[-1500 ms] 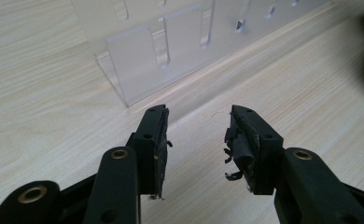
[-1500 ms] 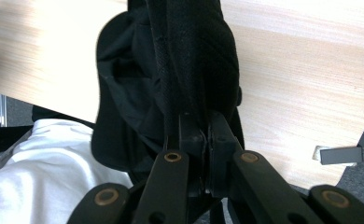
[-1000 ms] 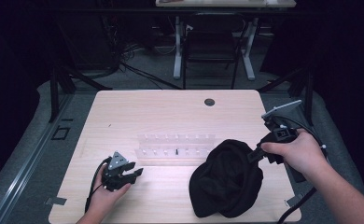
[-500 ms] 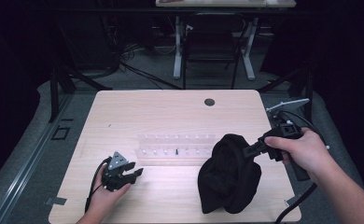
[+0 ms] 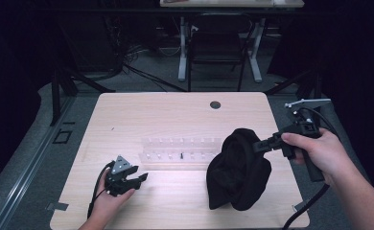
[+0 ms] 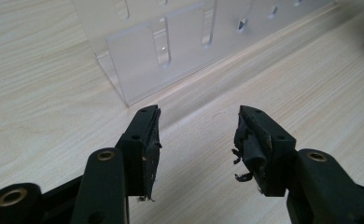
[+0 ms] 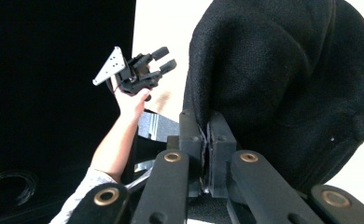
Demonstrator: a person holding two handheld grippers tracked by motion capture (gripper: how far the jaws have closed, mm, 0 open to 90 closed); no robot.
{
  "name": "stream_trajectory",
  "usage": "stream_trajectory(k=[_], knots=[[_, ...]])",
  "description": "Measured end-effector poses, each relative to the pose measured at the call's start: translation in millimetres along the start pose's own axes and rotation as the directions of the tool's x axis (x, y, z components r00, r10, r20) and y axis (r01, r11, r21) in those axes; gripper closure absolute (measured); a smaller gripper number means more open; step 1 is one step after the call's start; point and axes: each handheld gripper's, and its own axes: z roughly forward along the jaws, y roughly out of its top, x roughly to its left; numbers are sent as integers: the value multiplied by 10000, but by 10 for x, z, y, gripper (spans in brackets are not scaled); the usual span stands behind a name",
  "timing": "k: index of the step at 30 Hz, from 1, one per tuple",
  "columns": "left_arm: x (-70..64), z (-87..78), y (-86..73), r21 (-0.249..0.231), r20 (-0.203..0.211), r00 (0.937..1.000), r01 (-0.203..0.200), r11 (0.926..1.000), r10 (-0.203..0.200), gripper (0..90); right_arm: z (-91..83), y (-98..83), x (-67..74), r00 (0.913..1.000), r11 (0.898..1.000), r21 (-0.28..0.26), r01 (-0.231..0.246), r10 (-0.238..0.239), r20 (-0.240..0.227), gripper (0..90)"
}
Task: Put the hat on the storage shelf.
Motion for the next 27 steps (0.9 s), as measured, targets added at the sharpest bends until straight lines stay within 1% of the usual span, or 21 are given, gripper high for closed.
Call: stream_trajectory(k=[1,5,6,9,12,14,15,16,18,19,20,21,23,24,25,27], knots=[[-1,0,-1,1,9,10000,13,10000,-13,493,-30,11,6,9999,9999,-91,63,-64,-140,878],[0,-1,-2,3,7,10000,15,10000,-15,493,-70,22,21,9996,9996,-200,199,-203,-180,878],[0,-1,-2,6,8,10000,16,10000,-16,492,-76,26,35,9996,9993,-337,153,-160,-224,878],[0,0,-2,3,23,10000,14,10000,-14,490,-125,47,69,9986,9981,-539,311,-333,-412,878],[0,2,-2,4,36,10000,4,10000,-4,488,-151,62,86,9982,9969,-699,348,-381,-468,879],[0,3,-3,26,43,10000,-16,10000,16,486,-191,88,107,9973,9949,-911,427,-480,-565,879],[0,3,-3,26,43,10000,-16,10000,16,487,-191,88,107,9973,9949,-911,427,-480,-565,879],[0,4,-3,26,48,10000,-12,10000,12,486,-222,112,131,9964,9933,-1057,461,-533,-661,879],[1,6,-3,41,51,10000,-28,10000,28,485,-243,139,145,9956,9921,-1145,507,-593,-726,879],[1,6,-3,41,51,10000,-28,10000,28,485,-243,139,145,9956,9921,-1145,507,-593,-726,879],[0,6,-3,35,54,10000,-29,10000,29,485,-250,164,162,9951,9901,-1308,505,-611,-781,880],[0,6,-3,35,57,10000,-29,10000,29,485,-252,179,168,9947,9892,-1356,564,-674,-778,879],[-2,6,-4,24,56,10000,-6,10000,6,485,-254,192,184,9951,9884,-1432,500,-615,-771,879],[1,6,-3,27,58,10000,-28,10000,28,485,-260,224,198,9939,9865,-1522,609,-740,-818,879],[1,6,-3,27,58,10000,-28,10000,28,485,-260,224,198,9939,9865,-1522,609,-740,-818,879],[2,6,-3,47,68,10000,-31,10000,30,485,-255,272,227,9925,9833,-1714,606,-776,-944,880]])
